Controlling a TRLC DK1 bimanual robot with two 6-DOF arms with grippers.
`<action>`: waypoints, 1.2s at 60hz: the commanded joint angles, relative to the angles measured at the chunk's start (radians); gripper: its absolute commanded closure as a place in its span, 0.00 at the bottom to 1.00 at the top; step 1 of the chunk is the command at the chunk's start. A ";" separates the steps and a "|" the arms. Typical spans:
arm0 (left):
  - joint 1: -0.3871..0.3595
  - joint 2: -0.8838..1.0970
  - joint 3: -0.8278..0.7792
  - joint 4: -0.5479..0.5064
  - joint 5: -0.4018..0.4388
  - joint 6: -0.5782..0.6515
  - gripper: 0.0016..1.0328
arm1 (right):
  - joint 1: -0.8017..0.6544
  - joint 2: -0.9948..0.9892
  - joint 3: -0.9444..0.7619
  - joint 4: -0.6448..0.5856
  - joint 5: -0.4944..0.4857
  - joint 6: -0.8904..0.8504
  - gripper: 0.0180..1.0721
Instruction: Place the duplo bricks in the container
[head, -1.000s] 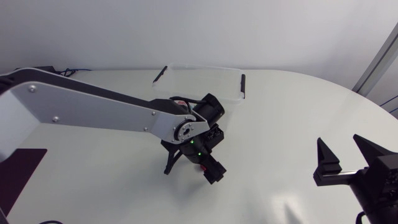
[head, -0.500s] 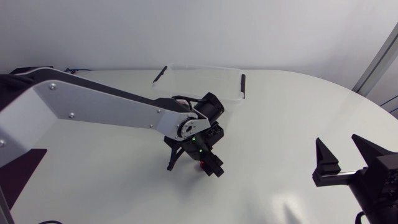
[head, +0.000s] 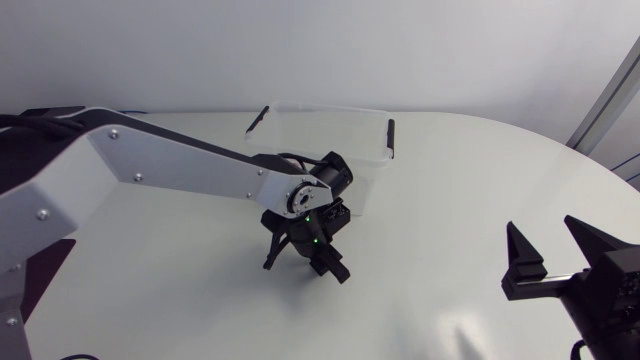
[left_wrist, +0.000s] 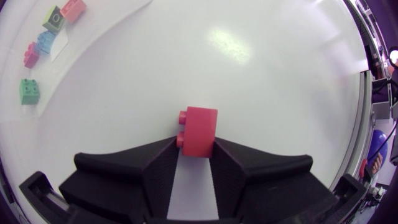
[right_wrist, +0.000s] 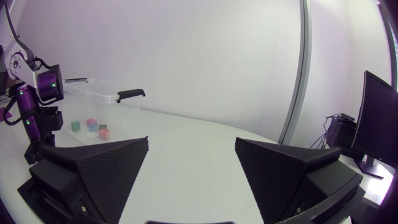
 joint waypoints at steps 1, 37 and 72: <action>0.006 0.001 0.018 -0.009 0.007 0.018 0.74 | 0.007 -0.009 -0.022 0.012 -0.008 -0.009 0.04; 0.066 -0.354 0.160 -0.030 -0.049 0.020 0.74 | 0.007 -0.009 -0.022 0.012 -0.008 -0.009 0.04; 0.282 -0.149 0.426 0.014 -0.092 0.007 0.73 | 0.005 -0.009 -0.022 0.012 -0.008 -0.009 0.04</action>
